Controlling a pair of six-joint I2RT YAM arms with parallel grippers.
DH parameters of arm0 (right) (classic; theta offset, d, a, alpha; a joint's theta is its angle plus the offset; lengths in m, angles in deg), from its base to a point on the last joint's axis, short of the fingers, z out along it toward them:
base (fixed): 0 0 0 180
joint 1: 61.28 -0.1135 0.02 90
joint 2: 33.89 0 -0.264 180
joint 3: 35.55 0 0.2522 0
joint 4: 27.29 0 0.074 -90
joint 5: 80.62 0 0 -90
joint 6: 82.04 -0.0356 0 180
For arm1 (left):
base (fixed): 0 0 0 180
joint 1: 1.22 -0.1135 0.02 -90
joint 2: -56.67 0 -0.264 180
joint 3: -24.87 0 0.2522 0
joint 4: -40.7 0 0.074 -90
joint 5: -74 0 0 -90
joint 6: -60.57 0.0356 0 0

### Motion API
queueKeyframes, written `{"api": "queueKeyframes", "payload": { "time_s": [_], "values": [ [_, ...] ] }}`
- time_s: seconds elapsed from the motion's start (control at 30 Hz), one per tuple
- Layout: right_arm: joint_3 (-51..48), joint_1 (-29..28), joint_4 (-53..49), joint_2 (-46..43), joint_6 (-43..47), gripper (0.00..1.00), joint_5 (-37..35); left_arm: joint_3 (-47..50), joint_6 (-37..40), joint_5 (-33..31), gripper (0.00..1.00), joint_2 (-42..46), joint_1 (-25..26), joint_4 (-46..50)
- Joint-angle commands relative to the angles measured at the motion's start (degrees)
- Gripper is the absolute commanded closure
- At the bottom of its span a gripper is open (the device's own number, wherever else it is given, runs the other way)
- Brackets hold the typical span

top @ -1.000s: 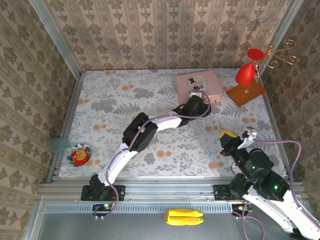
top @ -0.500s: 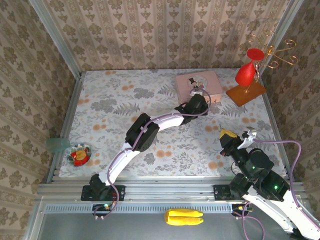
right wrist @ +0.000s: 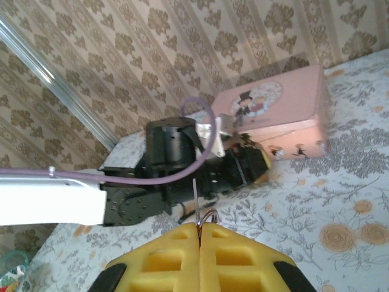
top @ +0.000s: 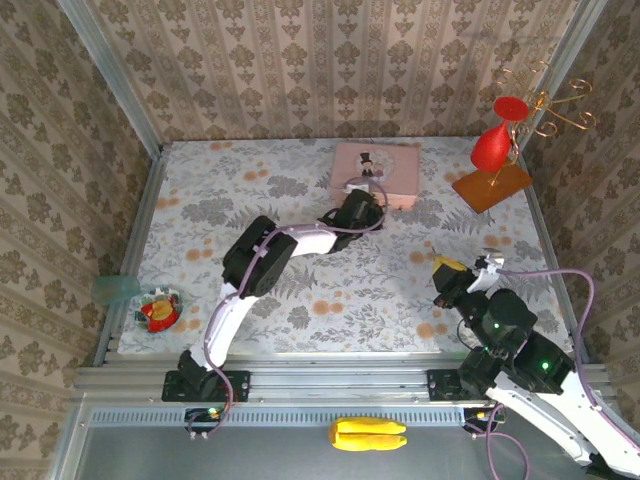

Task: Unlock a padlock with a key

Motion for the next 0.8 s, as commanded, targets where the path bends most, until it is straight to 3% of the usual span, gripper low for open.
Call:
{"api": "queueKeyframes", "payload": {
  "time_s": [0.0, 0.47, 0.77],
  "values": [
    [1.6, 0.08, 2.5, 3.81, -2.45, 1.0, 1.47, 7.59, -2.1, -4.13, 1.0, 4.71, -4.3, -3.19],
    [2.63, 0.03, 9.59, 17.86, -9.23, 1.0, 5.88, 36.96, -2.82, 0.07, 1.0, 21.92, -13.2, -13.09],
    [2.83, 0.04, 13.39, 29.81, -18.41, 1.0, 9.63, 46.7, -6.11, 7.29, 1.0, 26.08, -9.7, -21.89]
  ]
}}
